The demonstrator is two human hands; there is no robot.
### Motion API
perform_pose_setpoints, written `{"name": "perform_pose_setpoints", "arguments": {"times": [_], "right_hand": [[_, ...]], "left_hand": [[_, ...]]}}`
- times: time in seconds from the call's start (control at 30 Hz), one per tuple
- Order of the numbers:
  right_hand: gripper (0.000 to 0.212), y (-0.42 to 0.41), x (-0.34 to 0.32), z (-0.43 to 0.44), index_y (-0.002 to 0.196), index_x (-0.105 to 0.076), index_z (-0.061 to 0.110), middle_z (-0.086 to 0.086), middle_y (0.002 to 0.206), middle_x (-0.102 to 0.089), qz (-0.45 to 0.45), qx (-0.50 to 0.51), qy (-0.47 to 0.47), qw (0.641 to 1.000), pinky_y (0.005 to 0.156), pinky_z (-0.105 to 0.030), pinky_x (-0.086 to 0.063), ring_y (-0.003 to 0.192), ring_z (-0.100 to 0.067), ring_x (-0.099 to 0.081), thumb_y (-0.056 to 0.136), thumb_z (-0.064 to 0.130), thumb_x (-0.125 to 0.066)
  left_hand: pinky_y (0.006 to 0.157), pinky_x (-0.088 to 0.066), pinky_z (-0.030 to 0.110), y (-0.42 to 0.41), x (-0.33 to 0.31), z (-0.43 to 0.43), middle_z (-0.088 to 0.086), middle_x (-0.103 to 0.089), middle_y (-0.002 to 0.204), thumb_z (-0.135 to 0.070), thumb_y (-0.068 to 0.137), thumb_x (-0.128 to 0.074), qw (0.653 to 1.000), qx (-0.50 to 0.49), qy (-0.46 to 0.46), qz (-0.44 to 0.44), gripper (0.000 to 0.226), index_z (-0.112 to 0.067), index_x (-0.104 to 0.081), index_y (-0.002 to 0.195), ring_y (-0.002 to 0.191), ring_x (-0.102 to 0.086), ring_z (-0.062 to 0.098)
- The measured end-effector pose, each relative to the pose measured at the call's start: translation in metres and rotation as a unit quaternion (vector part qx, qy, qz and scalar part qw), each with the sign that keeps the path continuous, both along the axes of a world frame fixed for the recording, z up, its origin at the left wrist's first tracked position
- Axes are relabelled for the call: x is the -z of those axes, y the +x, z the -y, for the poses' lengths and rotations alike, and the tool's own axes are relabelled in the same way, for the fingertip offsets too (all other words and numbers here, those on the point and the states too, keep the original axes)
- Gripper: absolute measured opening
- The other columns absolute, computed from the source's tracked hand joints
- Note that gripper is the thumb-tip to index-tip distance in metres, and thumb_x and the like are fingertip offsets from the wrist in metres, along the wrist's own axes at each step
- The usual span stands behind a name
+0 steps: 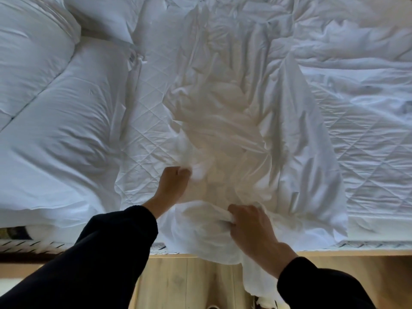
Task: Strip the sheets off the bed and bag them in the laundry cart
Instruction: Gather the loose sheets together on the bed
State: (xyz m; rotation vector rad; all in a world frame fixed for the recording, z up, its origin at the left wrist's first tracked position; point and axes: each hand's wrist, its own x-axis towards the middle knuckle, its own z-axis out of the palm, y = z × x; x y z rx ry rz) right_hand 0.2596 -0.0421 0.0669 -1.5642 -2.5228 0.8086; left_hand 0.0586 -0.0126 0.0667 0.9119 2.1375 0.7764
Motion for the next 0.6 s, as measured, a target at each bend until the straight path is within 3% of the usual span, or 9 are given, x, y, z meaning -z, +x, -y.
{"name": "perform_pose_setpoints", "arguments": {"times": [0.13, 0.23, 0.33, 0.4, 0.5, 0.6], "right_hand": [[0.010, 0.002, 0.014, -0.011, 0.085, -0.056, 0.020, -0.001, 0.092, -0.065, 0.027, 0.026, 0.063, 0.997, 0.078, -0.032, -0.037, 0.090, -0.025, -0.059, 0.090, 0.013, -0.050], [0.017, 0.007, 0.016, -0.015, 0.084, -0.065, 0.015, -0.002, 0.081, -0.059, 0.056, 0.027, 0.100, 0.993, 0.073, -0.036, -0.044, 0.079, -0.026, -0.057, 0.072, 0.004, -0.065], [0.029, 0.021, 0.012, -0.018, 0.065, -0.062, 0.016, 0.000, 0.063, -0.055, 0.068, 0.033, 0.151, 0.986, 0.056, -0.034, -0.046, 0.059, -0.023, -0.054, 0.048, -0.001, -0.079], [0.033, 0.038, 0.003, -0.031, 0.060, -0.058, 0.016, 0.000, 0.058, -0.055, 0.075, 0.043, 0.165, 0.982, 0.055, -0.034, -0.046, 0.056, -0.025, -0.056, 0.043, 0.003, -0.083], [0.035, 0.072, -0.014, -0.060, 0.060, -0.056, 0.012, -0.005, 0.059, -0.058, 0.104, 0.084, 0.179, 0.975, 0.054, -0.035, -0.047, 0.058, -0.029, -0.061, 0.044, 0.010, -0.087], [0.022, 0.108, -0.032, -0.091, 0.068, -0.058, 0.007, -0.012, 0.071, -0.063, 0.114, 0.171, 0.175, 0.963, 0.064, -0.039, -0.044, 0.071, -0.034, -0.063, 0.063, 0.012, -0.079]], "left_hand": [[0.051, -0.035, 0.026, 0.005, -0.015, -0.012, 0.005, -0.050, 0.059, -0.015, 0.083, -0.051, 0.994, -0.052, 0.007, 0.100, 0.021, -0.009, -0.055, 0.064, 0.055, -0.047, 0.021], [0.053, -0.036, 0.028, 0.006, -0.010, -0.015, 0.004, -0.057, 0.064, -0.040, 0.075, -0.057, 0.994, 0.091, -0.055, -0.027, 0.031, -0.010, -0.058, 0.068, 0.061, -0.052, 0.023], [0.054, -0.039, 0.029, 0.010, -0.010, -0.017, 0.006, -0.058, 0.066, -0.035, 0.084, -0.061, 0.987, 0.109, -0.032, -0.116, 0.032, -0.005, -0.059, 0.074, 0.064, -0.054, 0.024], [0.060, -0.043, 0.031, 0.013, -0.022, -0.022, 0.008, -0.061, 0.069, -0.033, 0.085, -0.058, 0.995, 0.058, 0.047, -0.070, 0.030, -0.004, -0.064, 0.082, 0.068, -0.058, 0.028], [0.059, -0.045, 0.034, 0.022, -0.055, -0.041, 0.008, -0.058, 0.068, -0.019, 0.086, -0.053, 0.987, -0.040, 0.128, 0.085, 0.015, -0.012, -0.062, 0.076, 0.066, -0.056, 0.024], [0.069, -0.055, 0.041, 0.049, -0.096, -0.061, 0.007, -0.064, 0.083, -0.009, 0.089, -0.051, 0.959, -0.035, 0.169, 0.226, 0.014, -0.017, -0.060, 0.083, 0.077, -0.063, 0.023]]}}
